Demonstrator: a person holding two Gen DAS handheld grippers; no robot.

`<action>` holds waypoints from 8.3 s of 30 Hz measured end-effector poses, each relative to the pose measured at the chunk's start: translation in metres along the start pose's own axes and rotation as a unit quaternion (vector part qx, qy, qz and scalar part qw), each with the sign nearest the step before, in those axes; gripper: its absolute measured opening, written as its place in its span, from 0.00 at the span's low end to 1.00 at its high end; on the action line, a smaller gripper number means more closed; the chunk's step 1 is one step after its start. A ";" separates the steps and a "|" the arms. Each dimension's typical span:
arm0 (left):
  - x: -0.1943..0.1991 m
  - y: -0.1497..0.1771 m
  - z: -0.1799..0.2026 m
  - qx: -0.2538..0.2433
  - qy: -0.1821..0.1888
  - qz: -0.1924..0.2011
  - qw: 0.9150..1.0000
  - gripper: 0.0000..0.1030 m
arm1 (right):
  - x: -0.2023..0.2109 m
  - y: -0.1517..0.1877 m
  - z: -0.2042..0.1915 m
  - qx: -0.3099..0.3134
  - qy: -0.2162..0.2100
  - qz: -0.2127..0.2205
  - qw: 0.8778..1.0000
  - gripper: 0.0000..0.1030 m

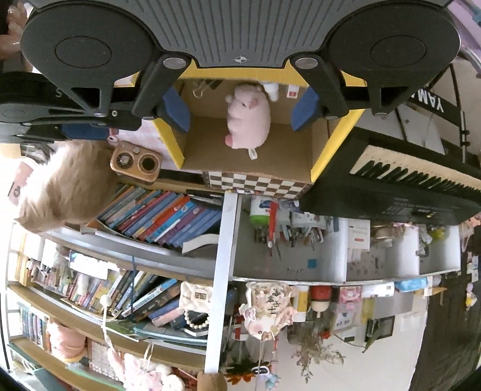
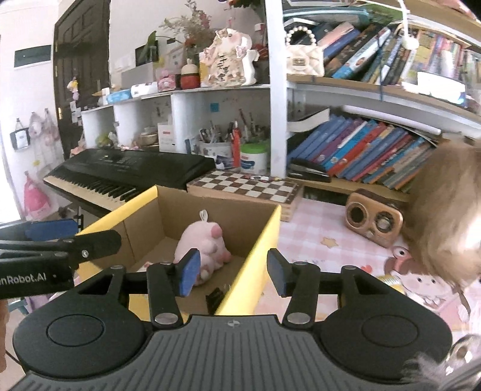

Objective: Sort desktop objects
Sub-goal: 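Withdraw both tools from the yellow box back over the table, then grasp the blue soft item with the left gripper while the right approaches the white charger, then grasp the white USB charger with the right gripper while the left lifts the blue item, then carry the blue item and white charger toward the yellow box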

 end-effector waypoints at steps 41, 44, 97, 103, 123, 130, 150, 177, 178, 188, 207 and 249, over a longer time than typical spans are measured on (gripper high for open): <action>0.130 0.101 0.024 -0.008 0.014 -0.081 0.997 0.81 | 0.130 0.143 -0.040 -0.017 0.035 -0.067 0.997 0.65; 0.132 0.102 0.024 -0.008 0.014 -0.082 0.996 0.81 | 0.132 0.147 -0.042 -0.015 0.034 -0.071 0.997 0.68; 0.042 0.085 0.186 -0.090 0.173 -0.123 0.973 0.82 | 0.159 0.153 0.125 -0.108 0.190 -0.093 0.971 0.77; 0.017 0.074 0.205 -0.083 0.173 -0.125 0.973 0.82 | 0.147 0.139 0.156 -0.110 0.194 -0.095 0.970 0.77; -0.087 0.047 0.248 -0.075 0.091 -0.145 0.982 0.80 | 0.089 0.083 0.255 -0.086 0.155 -0.105 0.979 0.77; -0.127 0.046 0.258 -0.082 0.071 -0.160 0.981 0.72 | 0.068 0.072 0.276 -0.089 0.134 -0.113 0.981 0.77; -0.145 0.052 0.243 -0.064 0.053 -0.203 0.976 0.36 | 0.006 0.054 0.300 -0.086 0.102 -0.130 0.983 0.77; -0.088 0.048 0.211 -0.013 0.039 -0.194 0.980 0.36 | -0.092 0.040 0.288 0.030 0.037 -0.147 0.988 0.32; -0.087 0.047 0.211 -0.014 0.041 -0.191 0.981 0.36 | -0.088 0.039 0.288 0.027 0.039 -0.143 0.989 0.32; -0.075 0.039 0.222 -0.016 0.073 -0.157 0.985 0.36 | -0.032 0.041 0.290 -0.038 0.077 -0.130 0.988 0.32; -0.015 0.040 0.190 -0.007 0.119 -0.101 0.988 0.36 | 0.065 0.062 0.202 -0.086 0.061 -0.122 0.987 0.32; 0.119 0.114 0.055 0.015 0.088 -0.108 0.990 0.35 | 0.124 0.159 -0.016 -0.022 0.011 -0.161 0.987 0.32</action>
Point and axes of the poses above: each gripper's, at about its wrist camera, not at the fingertips, and x roughly against the way its jaws point, z to its right, y to its underside, the point moved 8 cm from there along -x, roughly the way its jaws point, and after that the axes turned 12 degrees about -x, right-handed, at the moved point
